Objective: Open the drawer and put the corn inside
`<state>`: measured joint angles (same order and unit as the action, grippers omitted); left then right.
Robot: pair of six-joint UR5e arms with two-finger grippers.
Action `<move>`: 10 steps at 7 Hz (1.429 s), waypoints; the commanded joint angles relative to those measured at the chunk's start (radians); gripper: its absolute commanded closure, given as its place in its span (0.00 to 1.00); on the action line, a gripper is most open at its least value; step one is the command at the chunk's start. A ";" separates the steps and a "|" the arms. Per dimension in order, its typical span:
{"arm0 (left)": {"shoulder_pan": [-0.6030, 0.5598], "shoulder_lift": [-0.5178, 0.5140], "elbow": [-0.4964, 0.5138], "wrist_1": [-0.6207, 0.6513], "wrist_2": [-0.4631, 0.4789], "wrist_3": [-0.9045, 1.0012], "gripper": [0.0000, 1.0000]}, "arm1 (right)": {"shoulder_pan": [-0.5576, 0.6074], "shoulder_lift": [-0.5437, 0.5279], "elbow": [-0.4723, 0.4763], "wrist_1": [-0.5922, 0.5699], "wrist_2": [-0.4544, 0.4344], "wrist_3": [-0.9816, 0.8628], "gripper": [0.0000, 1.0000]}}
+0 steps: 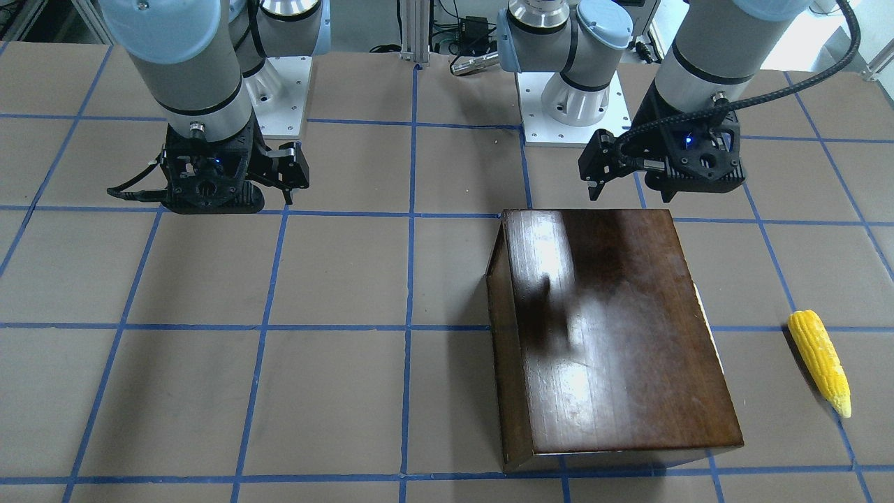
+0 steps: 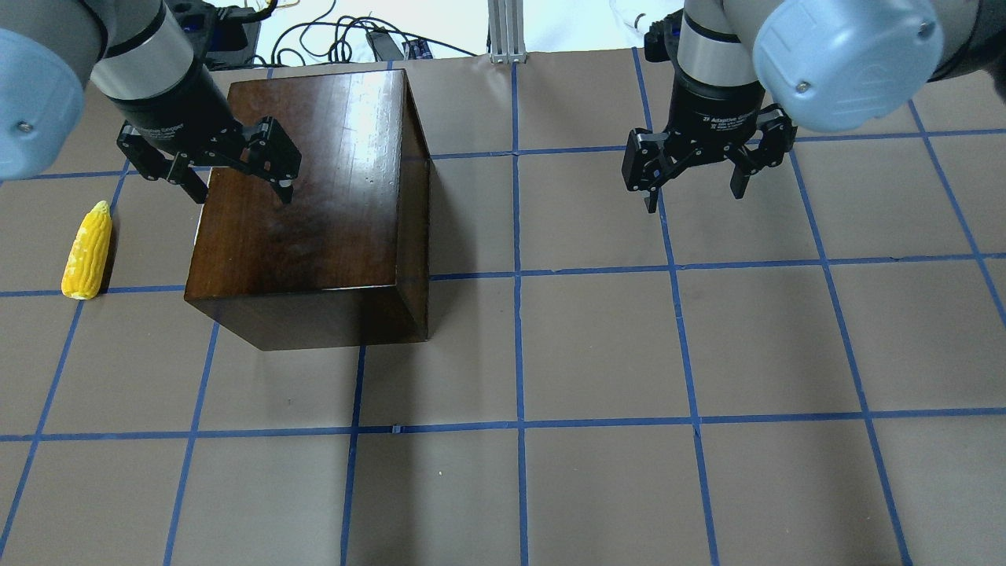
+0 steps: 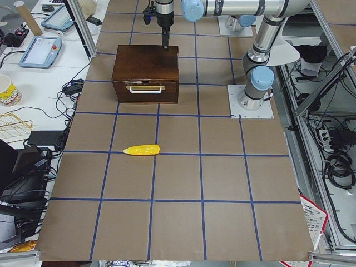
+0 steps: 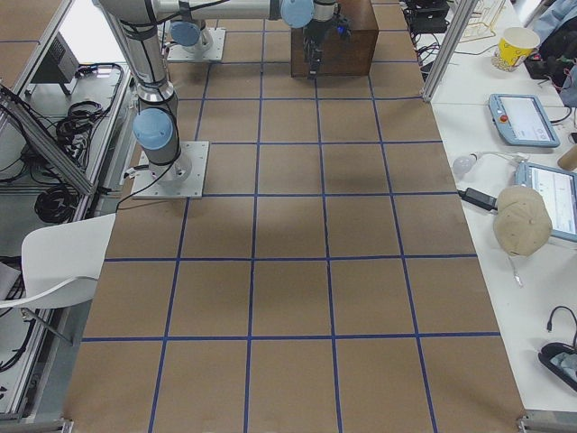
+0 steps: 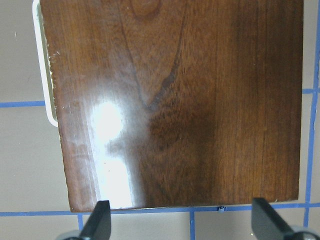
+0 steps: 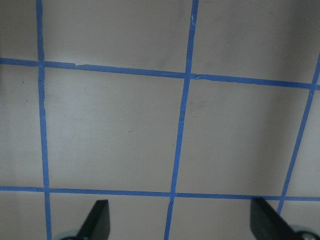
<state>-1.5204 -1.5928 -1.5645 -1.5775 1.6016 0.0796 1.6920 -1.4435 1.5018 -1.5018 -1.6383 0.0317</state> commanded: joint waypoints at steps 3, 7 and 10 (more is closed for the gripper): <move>0.000 0.004 0.000 -0.001 0.000 0.003 0.00 | 0.000 0.000 0.000 0.000 0.000 -0.001 0.00; 0.019 0.005 0.007 0.002 -0.006 0.002 0.00 | 0.000 0.000 0.000 0.000 0.000 -0.001 0.00; 0.073 -0.009 0.017 0.017 -0.008 0.006 0.00 | 0.000 0.000 0.000 0.000 0.000 0.001 0.00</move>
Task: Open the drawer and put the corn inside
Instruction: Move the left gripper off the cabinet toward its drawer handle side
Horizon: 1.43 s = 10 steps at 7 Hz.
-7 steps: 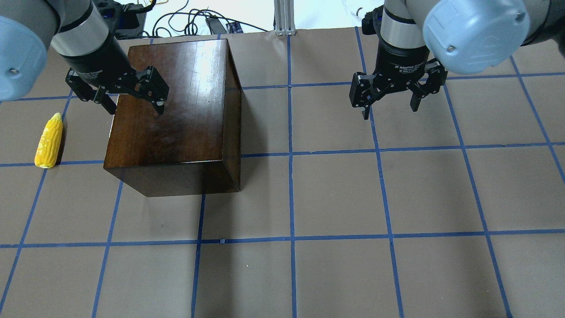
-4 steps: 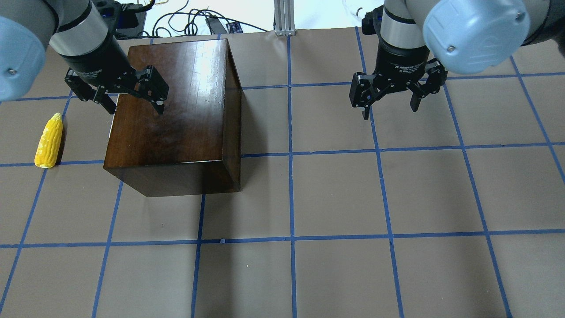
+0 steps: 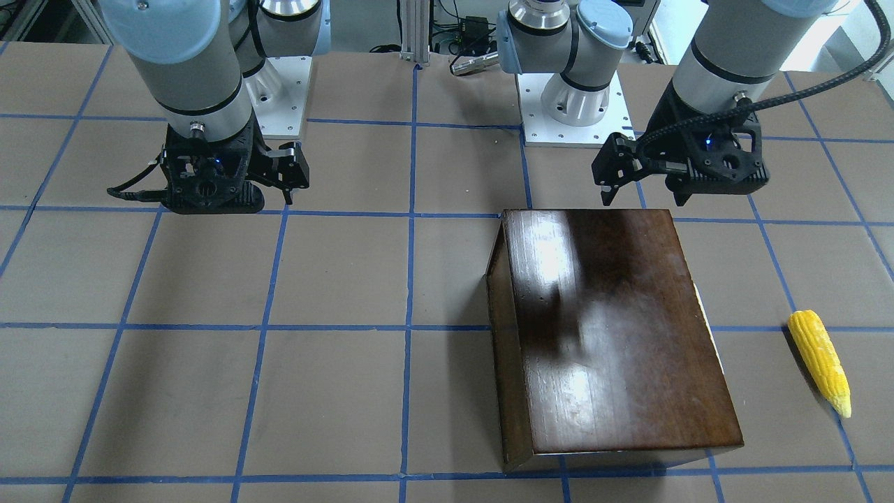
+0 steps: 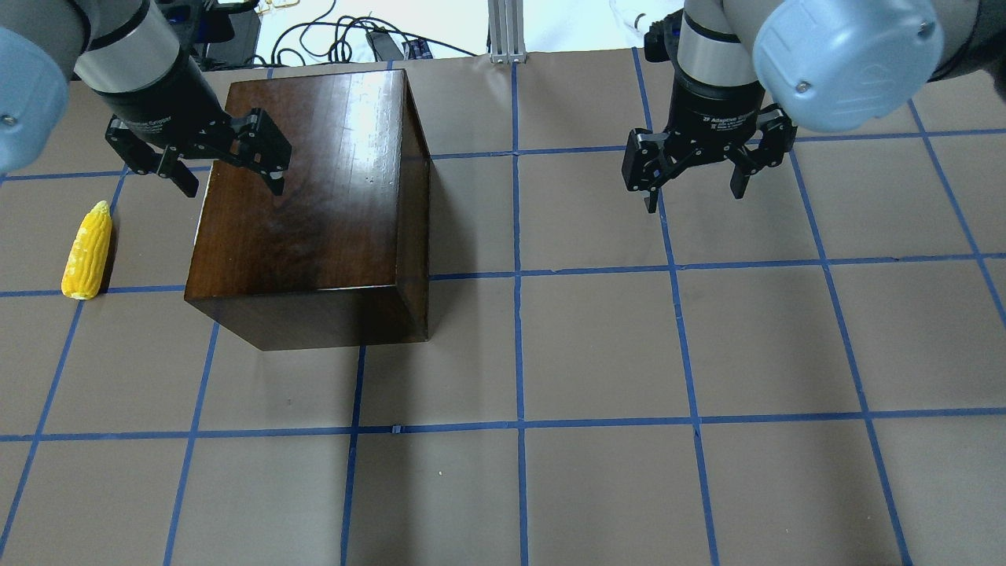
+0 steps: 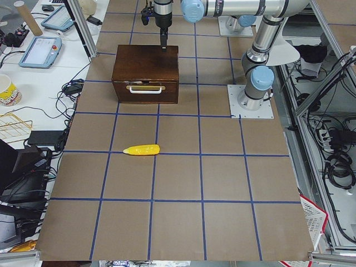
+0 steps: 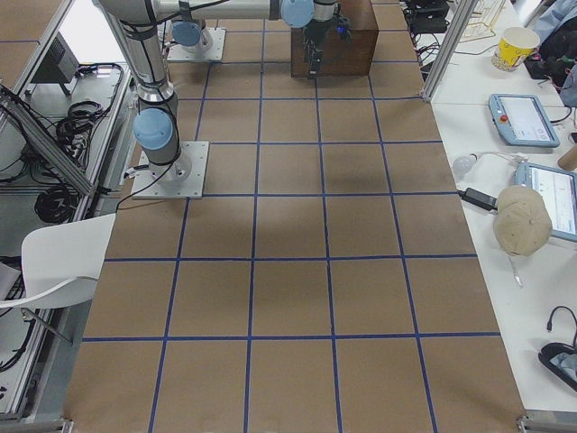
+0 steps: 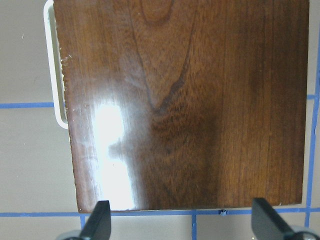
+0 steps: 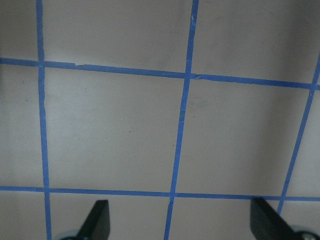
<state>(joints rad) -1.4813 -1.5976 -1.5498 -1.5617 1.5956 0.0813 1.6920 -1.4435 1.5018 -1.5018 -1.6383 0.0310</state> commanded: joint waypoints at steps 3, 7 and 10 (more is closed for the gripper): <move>0.146 -0.027 0.049 0.000 -0.094 0.018 0.00 | 0.000 0.000 0.000 0.000 0.000 0.000 0.00; 0.317 -0.065 0.056 0.012 -0.105 0.294 0.00 | 0.000 0.000 0.000 0.000 0.000 0.000 0.00; 0.389 -0.139 0.051 0.084 -0.109 0.473 0.00 | 0.000 0.000 0.000 0.000 0.000 0.000 0.00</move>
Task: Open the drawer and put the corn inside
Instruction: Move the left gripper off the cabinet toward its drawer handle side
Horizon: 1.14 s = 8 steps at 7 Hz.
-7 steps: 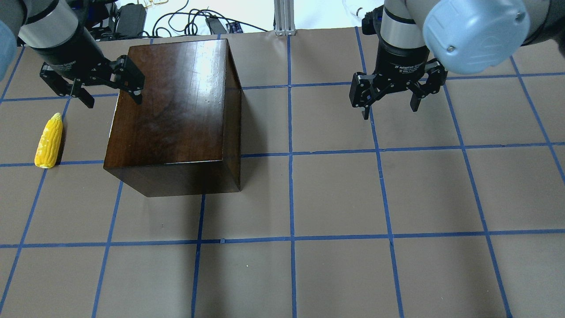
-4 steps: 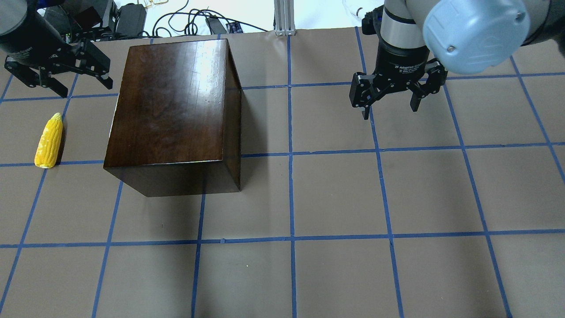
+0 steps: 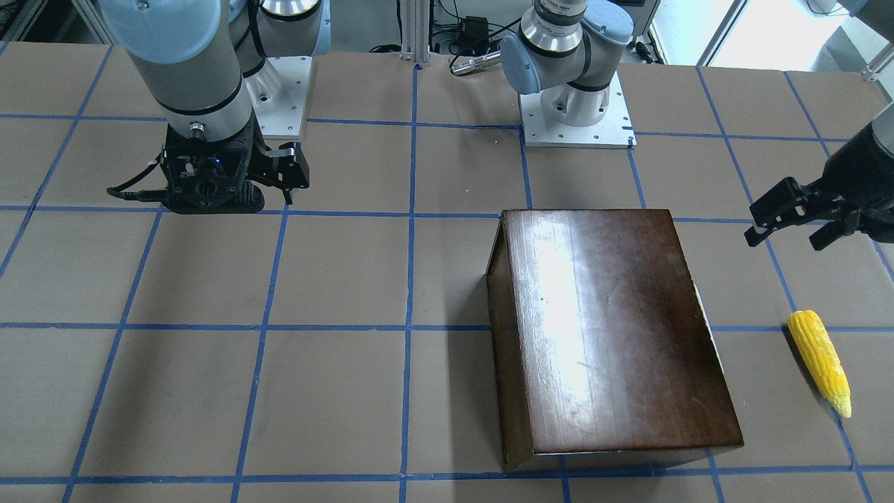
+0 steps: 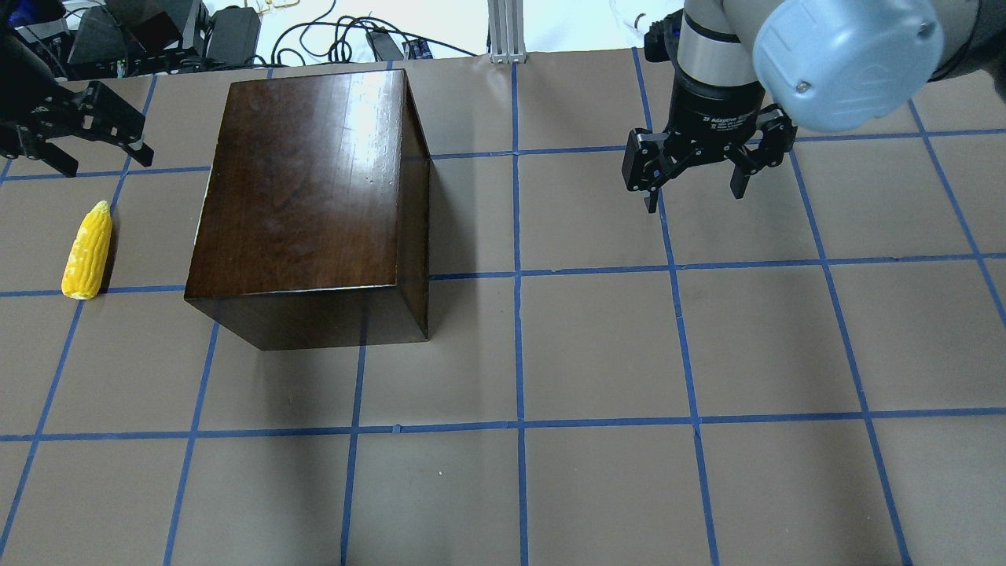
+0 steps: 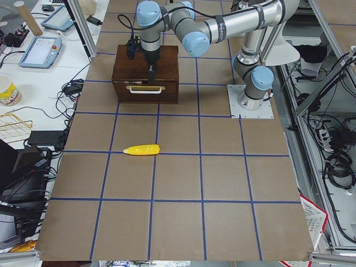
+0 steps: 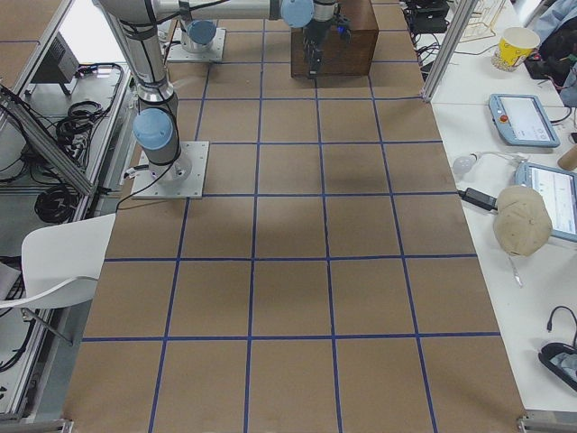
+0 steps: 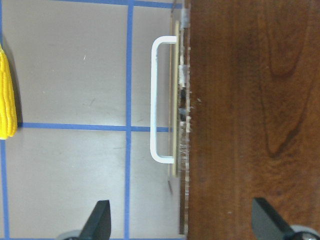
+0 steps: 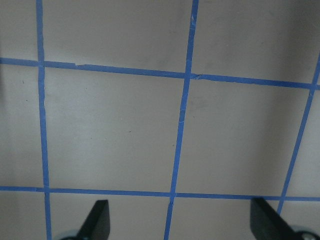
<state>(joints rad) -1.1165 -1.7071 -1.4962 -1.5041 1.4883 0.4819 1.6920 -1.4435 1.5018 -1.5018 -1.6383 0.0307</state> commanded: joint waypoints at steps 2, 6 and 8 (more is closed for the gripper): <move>0.059 -0.086 -0.010 0.044 -0.077 0.104 0.00 | 0.000 0.000 0.000 0.000 0.000 0.000 0.00; 0.087 -0.181 -0.019 0.071 -0.209 0.081 0.00 | 0.000 0.000 0.000 0.000 0.000 0.000 0.00; 0.087 -0.215 -0.022 0.070 -0.217 0.064 0.00 | 0.000 0.000 0.000 0.000 0.000 0.002 0.00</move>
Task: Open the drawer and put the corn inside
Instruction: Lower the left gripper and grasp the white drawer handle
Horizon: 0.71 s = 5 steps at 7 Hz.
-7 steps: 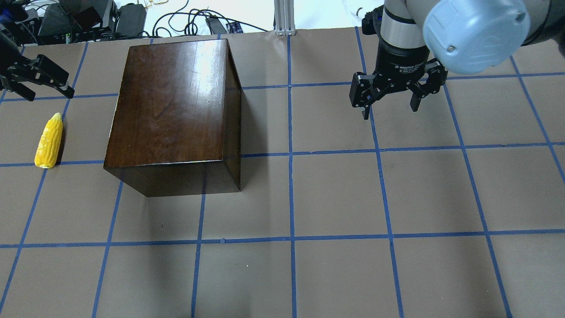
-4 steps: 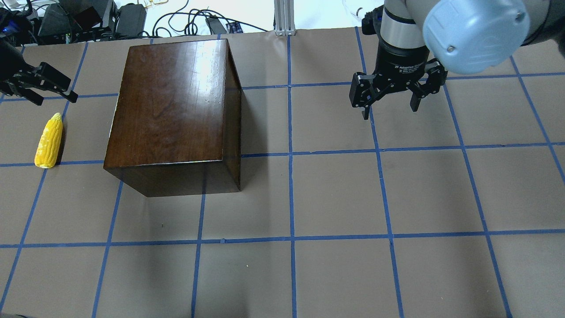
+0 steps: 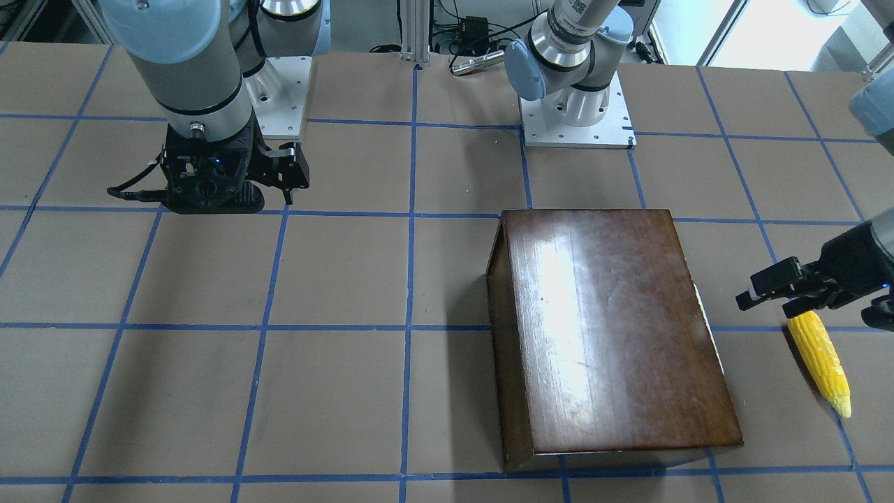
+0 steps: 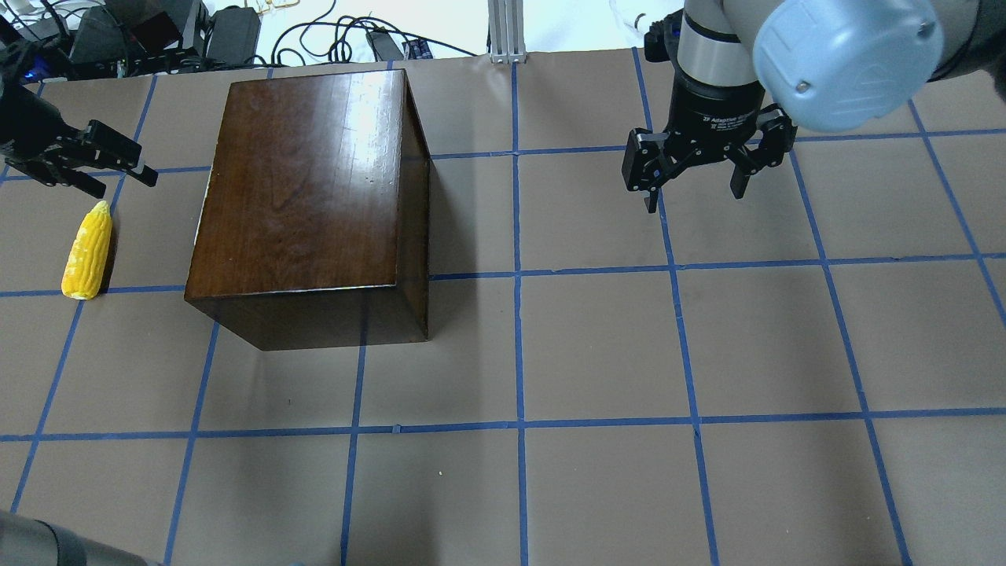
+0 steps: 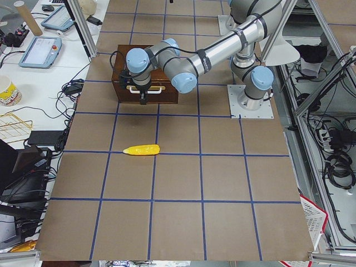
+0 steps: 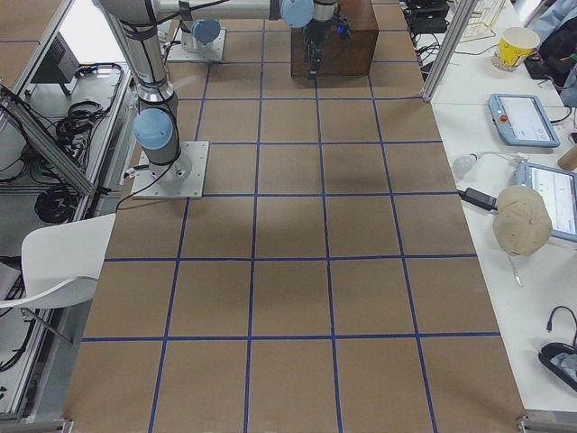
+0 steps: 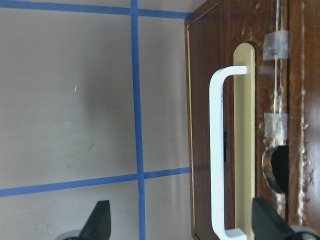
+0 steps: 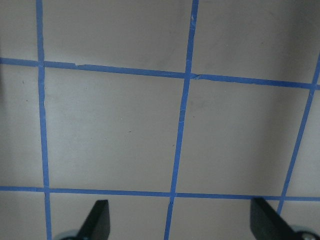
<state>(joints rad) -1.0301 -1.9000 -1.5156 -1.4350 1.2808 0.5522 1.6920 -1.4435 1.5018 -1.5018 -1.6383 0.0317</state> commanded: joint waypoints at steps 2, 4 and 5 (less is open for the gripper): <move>0.001 -0.047 -0.020 0.001 -0.012 -0.030 0.00 | 0.000 0.000 0.000 0.000 0.000 -0.001 0.00; 0.001 -0.050 -0.046 0.001 -0.078 -0.040 0.00 | 0.000 0.000 0.000 0.000 0.000 -0.001 0.00; 0.001 -0.050 -0.054 0.001 -0.080 -0.040 0.00 | 0.000 0.000 0.000 0.000 0.000 -0.001 0.00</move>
<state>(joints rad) -1.0293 -1.9485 -1.5571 -1.4343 1.2174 0.5150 1.6920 -1.4435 1.5018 -1.5018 -1.6383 0.0307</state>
